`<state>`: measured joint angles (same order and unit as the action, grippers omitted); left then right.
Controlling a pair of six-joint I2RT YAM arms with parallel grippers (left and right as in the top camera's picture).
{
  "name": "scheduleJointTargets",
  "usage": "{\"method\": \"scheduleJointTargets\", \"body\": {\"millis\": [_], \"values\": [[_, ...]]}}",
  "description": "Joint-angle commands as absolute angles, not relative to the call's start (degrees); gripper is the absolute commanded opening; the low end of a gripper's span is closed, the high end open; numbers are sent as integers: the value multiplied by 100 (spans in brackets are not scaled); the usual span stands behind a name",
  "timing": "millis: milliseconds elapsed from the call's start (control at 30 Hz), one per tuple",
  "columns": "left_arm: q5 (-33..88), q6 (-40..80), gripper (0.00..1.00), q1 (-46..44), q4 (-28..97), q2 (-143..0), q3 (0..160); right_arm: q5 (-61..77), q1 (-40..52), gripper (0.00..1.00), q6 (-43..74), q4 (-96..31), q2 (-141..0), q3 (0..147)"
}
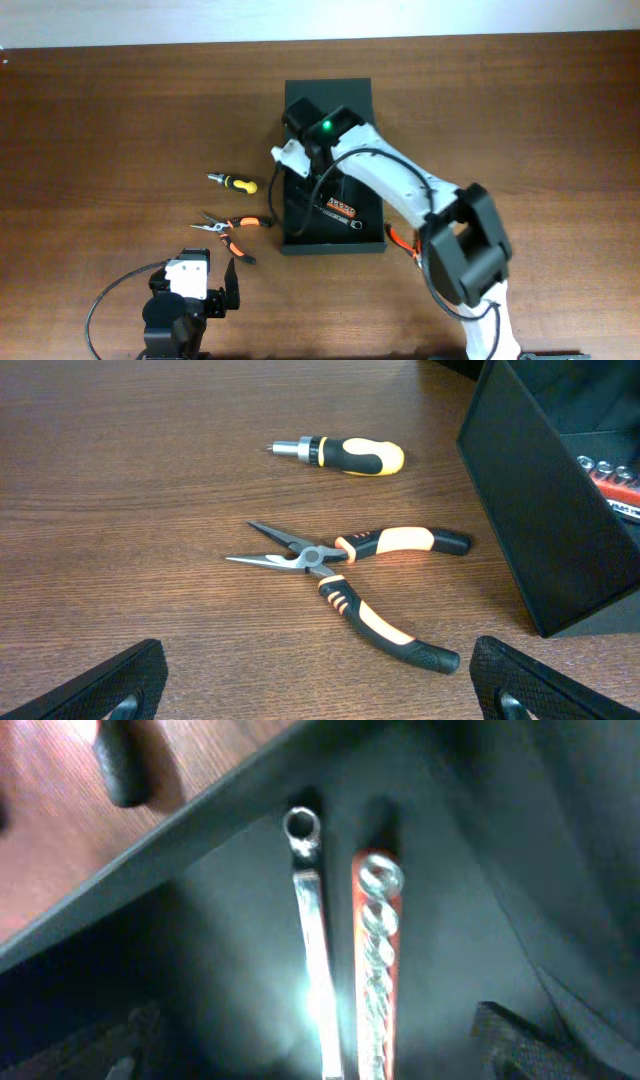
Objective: Pack container
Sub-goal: 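Lift the wrench into the box and open the right gripper, then move right gripper down to the red-handled cutters and grasp them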
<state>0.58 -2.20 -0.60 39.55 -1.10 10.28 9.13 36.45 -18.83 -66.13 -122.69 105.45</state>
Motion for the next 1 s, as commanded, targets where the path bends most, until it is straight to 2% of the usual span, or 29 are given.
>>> {"method": "scheduleJointTargets", "body": {"millis": [0, 267, 433, 700, 967], "values": [[1, -311, 99, -30, 3929, -56, 1004, 814, 3406, 99, -1496, -6882, -11419, 10807], [1, -311, 99, -32, 3929, -56, 1004, 543, 2644, 99, -701, -7856, -10374, 10757], [1, -311, 99, -30, 3929, -56, 1004, 421, 2322, 99, -508, -8034, -9679, 10276], [1, -311, 99, -30, 3929, -56, 1004, -27, 2014, 99, 75, -7498, -8075, 8230], [1, -311, 99, -30, 3929, -56, 1004, 478, 1656, 99, 545, -6532, -7321, 6462]]}}
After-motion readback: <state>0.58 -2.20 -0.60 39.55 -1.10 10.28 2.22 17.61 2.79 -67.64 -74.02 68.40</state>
